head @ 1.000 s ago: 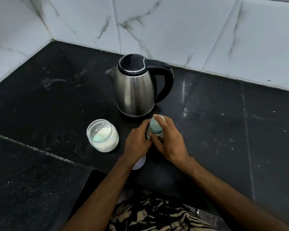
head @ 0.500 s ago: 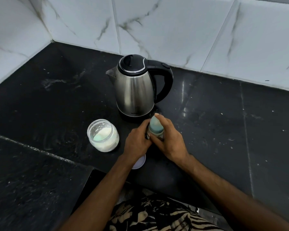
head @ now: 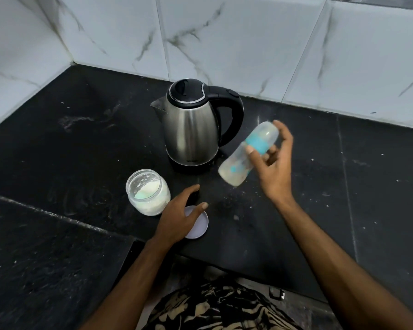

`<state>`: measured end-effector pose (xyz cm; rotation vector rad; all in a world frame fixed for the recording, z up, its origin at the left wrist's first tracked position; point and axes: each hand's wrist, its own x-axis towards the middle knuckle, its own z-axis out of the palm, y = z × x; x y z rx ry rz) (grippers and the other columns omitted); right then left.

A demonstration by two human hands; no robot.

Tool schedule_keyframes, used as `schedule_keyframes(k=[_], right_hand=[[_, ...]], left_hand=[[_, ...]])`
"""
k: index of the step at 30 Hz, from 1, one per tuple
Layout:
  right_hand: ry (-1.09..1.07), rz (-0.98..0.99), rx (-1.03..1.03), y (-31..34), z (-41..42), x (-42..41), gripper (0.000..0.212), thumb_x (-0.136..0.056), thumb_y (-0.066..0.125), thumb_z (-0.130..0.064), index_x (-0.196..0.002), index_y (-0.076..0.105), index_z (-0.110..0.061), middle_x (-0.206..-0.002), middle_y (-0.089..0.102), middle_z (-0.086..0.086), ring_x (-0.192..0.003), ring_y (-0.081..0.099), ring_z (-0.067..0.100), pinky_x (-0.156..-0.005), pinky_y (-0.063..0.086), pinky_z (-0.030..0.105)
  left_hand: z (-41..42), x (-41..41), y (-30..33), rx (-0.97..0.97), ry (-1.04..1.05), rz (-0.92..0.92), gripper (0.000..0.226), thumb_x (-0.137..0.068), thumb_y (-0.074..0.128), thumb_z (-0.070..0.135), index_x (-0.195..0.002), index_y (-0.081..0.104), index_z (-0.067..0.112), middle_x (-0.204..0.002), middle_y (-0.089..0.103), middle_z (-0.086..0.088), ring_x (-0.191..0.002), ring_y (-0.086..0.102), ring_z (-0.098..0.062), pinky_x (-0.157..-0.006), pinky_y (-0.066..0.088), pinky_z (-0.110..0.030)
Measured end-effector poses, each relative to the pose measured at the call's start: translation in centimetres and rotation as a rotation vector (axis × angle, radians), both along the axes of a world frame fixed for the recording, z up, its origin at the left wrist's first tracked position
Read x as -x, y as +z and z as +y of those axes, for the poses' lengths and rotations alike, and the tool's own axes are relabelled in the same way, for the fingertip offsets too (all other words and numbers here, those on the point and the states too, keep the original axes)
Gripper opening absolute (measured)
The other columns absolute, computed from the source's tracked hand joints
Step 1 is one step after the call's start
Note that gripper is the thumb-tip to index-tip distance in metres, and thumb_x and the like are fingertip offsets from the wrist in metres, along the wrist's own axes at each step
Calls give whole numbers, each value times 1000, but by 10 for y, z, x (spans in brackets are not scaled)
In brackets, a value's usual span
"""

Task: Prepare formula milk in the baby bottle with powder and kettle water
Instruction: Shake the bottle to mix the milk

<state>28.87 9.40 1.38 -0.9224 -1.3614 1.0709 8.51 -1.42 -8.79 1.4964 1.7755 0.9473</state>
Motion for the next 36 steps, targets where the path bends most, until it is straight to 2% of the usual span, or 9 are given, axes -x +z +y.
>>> schedule_keyframes(k=[3,5,8,13,18,23,28,33,36], right_hand=[[-73,184,129,2,-5,8,61,-88,71,-21,-137,35,-23,-116,59,0,-95,66,14,-80,59,45],[106,22,151,-5,-20,10,65,-87,74,-15,-139,35,-22,-114,62,-10,-95,67,12,-76,59,35],[367,-202,129,-10,-31,7,71,-84,74,-7,-141,35,-20,-115,63,3,-97,69,15,-77,57,27],[-111,357,304,0,-2,11,57,-89,70,-22,-136,38,-23,-113,63,1,-93,66,14,-71,57,37],[288,-58,298,-8,-30,12,60,-84,71,-15,-134,40,-27,-106,67,9,-89,70,19,-67,58,27],[-62,356,377,1,-12,20,51,-93,65,-16,-137,39,-20,-90,71,-7,-80,68,12,-63,58,32],[390,-100,302,-4,-46,21,67,-78,75,-15,-132,41,-33,-112,66,8,-95,71,21,-71,59,29],[48,322,384,-4,-25,22,61,-87,72,-16,-138,39,-21,-91,73,-5,-81,70,12,-62,58,29],[211,206,382,-6,-35,19,70,-77,82,-22,-133,41,-33,-108,69,5,-92,70,20,-69,59,33]], left_hand=[[-4,-1,-3,1,25,-19,54,-90,62,51,-136,56,23,-132,58,18,-122,53,1,-99,34,-4],[-5,-2,-5,-16,34,-22,57,-88,57,56,-133,59,20,-131,62,13,-122,56,-3,-102,40,-16],[-6,-3,-7,-39,51,-30,61,-87,52,60,-131,61,18,-130,65,9,-121,59,-6,-104,45,-28],[-7,-4,-4,-52,73,-53,56,-88,51,57,-128,63,20,-126,66,12,-119,58,0,-104,44,-22],[-7,-2,-5,-47,57,-50,55,-88,54,55,-129,62,19,-127,66,10,-119,59,-3,-102,45,-24],[-8,-2,-3,-58,48,-64,55,-86,56,53,-130,60,21,-128,65,11,-121,58,-2,-105,45,-26],[-7,3,-10,-25,21,-71,54,-86,67,45,-134,57,22,-132,64,8,-122,60,-9,-102,50,-42],[-9,-2,-5,-61,55,-39,47,-88,63,41,-131,59,23,-129,64,11,-121,57,-1,-105,45,-31],[-9,0,-5,-43,45,-33,46,-88,65,40,-131,58,24,-129,64,10,-120,59,-5,-103,47,-36]])
